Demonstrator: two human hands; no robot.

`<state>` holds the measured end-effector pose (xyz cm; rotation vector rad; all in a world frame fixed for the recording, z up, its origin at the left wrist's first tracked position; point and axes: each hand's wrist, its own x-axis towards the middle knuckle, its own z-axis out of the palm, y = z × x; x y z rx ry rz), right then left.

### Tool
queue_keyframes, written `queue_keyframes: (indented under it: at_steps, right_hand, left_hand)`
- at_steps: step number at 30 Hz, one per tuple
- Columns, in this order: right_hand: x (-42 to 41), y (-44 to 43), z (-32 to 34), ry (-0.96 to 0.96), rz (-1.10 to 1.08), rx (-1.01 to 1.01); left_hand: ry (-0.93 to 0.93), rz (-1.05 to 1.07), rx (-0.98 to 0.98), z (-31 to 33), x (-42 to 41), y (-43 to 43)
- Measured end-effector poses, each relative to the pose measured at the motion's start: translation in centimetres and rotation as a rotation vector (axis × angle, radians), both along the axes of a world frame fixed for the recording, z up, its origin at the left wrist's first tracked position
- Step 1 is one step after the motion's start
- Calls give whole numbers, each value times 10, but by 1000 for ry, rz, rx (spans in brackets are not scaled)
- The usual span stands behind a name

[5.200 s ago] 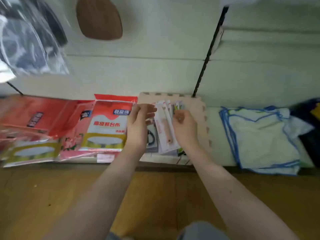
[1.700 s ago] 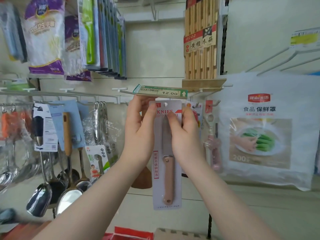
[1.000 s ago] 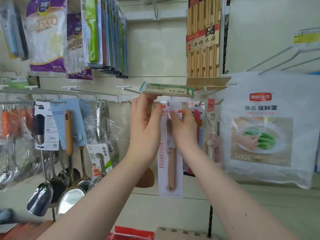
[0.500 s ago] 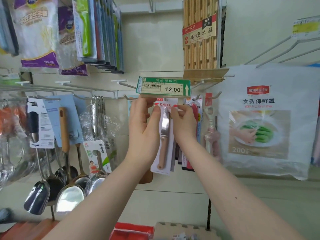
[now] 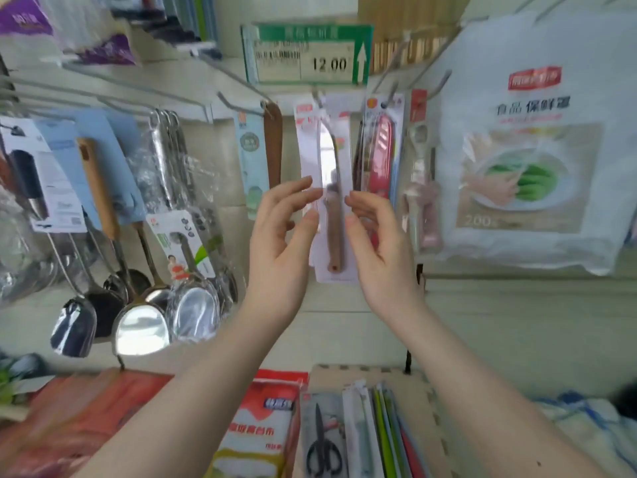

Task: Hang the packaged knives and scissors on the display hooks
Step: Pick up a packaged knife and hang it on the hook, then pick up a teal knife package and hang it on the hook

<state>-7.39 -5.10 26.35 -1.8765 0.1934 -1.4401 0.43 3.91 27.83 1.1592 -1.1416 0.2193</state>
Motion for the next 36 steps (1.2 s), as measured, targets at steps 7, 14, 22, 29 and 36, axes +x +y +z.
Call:
queue_keyframes:
  at_steps: [7,14,22,29,36]
  right_hand:
    - [-3,-7,-68,110,-58,58]
    - [-5,-12,-141,264,-92,241]
    - [-8,-27,-267,652,-185,487]
    - [-10,-29,-342,1064,-267,565]
    - [10,-30,-357,1288,-408,339]
  left_hand:
    - [184,-52,64,-63,1,-8]
    - [370,-97,200,-133,-7,-14]
    - [539,-28,375,-229,-12,0]
    - [654,-88,501,-276,-12,2]
    - [685,-70,489,-281,-4,-10]
